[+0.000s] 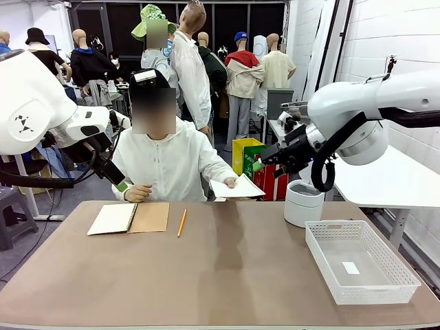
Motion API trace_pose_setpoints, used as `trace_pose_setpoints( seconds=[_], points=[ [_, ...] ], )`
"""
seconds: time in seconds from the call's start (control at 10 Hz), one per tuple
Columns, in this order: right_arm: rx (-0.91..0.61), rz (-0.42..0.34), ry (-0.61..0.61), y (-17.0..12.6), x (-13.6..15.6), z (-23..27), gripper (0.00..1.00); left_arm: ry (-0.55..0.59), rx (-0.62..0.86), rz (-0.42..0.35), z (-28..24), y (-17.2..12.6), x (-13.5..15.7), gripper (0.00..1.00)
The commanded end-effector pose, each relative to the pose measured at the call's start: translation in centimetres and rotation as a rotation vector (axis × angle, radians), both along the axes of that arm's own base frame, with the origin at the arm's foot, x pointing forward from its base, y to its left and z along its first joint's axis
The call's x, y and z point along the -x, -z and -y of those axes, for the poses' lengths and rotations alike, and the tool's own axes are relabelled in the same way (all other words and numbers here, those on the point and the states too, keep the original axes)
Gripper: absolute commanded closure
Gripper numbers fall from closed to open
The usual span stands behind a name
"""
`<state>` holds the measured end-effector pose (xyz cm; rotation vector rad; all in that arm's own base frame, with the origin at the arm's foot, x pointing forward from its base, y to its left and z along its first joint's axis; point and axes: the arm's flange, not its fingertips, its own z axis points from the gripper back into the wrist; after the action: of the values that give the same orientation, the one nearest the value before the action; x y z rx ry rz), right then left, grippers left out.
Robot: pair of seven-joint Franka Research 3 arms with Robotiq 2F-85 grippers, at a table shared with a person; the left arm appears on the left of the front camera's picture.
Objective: Sort the paper based on its condition.
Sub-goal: If a person hands you a paper, place it in the Organizing basket , and if it's crumpled, put it in the Trash can.
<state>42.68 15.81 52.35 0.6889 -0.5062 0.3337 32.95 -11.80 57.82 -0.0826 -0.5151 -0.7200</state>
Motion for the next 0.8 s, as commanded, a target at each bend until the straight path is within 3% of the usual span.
trace_pose_setpoints(
  seconds=[0.0,0.1,0.2,0.7],
  points=[
    [-0.031,-0.087,0.003,1.1,0.2,-0.4,0.0,0.014,0.013,-0.005,-0.1,-0.1,0.0,0.0],
    [-0.023,-0.091,-0.029,1.2,0.4,-0.6,0.0,0.014,0.013,-0.005,-0.1,-0.1,0.0,0.0],
    [-0.011,-0.047,0.007,1.0,-0.2,0.3,0.0,0.014,0.013,-0.005,-0.1,-0.1,0.0,0.0],
    [0.011,-0.057,0.01,0.9,-0.1,0.5,0.0,0.014,0.013,-0.005,-0.1,-0.1,0.0,0.0]
  ],
)
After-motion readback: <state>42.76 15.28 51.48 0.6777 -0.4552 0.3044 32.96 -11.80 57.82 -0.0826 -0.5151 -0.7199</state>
